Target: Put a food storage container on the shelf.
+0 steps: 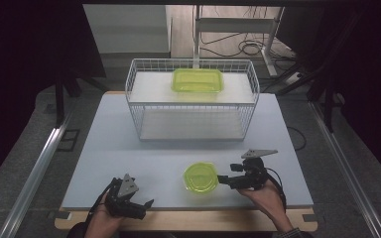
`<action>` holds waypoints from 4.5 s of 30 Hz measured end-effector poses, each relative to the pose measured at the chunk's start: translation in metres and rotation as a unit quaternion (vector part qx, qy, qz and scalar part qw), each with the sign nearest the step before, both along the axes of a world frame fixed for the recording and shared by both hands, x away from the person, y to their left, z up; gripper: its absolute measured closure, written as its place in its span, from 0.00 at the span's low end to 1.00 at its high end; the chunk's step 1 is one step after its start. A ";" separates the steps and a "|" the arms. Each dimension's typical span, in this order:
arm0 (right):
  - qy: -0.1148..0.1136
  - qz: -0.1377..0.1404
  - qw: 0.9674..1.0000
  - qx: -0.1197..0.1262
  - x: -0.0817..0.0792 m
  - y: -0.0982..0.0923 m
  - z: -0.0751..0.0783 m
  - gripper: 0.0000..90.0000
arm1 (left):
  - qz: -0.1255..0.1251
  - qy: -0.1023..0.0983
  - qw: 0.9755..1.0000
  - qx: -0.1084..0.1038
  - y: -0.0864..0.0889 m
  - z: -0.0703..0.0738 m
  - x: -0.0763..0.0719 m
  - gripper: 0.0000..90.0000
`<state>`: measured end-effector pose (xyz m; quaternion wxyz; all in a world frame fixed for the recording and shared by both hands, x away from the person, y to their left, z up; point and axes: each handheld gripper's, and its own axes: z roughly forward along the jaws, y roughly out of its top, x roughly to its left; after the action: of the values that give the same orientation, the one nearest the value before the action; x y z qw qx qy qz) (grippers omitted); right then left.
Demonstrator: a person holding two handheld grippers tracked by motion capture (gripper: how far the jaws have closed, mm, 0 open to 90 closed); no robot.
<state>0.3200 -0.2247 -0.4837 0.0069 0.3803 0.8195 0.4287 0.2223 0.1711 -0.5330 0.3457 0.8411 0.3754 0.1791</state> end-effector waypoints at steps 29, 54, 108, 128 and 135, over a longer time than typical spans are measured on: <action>0.185 0.036 0.978 0.094 0.033 0.019 -0.012 0.90 | -0.004 0.001 1.000 0.003 -0.001 -0.001 0.000 0.04; 0.158 -0.008 0.976 0.152 0.045 -0.001 0.027 0.90 | 0.001 0.010 1.000 -0.007 0.001 0.001 0.000 0.04; 0.078 -0.030 0.974 0.210 0.095 0.019 0.180 0.91 | 0.000 0.008 1.000 -0.008 0.001 0.001 0.001 0.04; 0.042 -0.072 0.973 0.217 0.123 0.035 0.221 0.91 | 0.004 0.008 1.000 -0.013 0.002 0.001 0.001 0.04; 0.029 -0.094 0.973 0.209 0.135 0.042 0.229 0.91 | 0.004 0.005 1.000 -0.011 0.003 0.000 0.001 0.04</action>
<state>0.4550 -0.1826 -0.2545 -0.0567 0.4608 0.6721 0.5768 0.2228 0.1737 -0.5327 0.3528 0.8366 0.3820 0.1723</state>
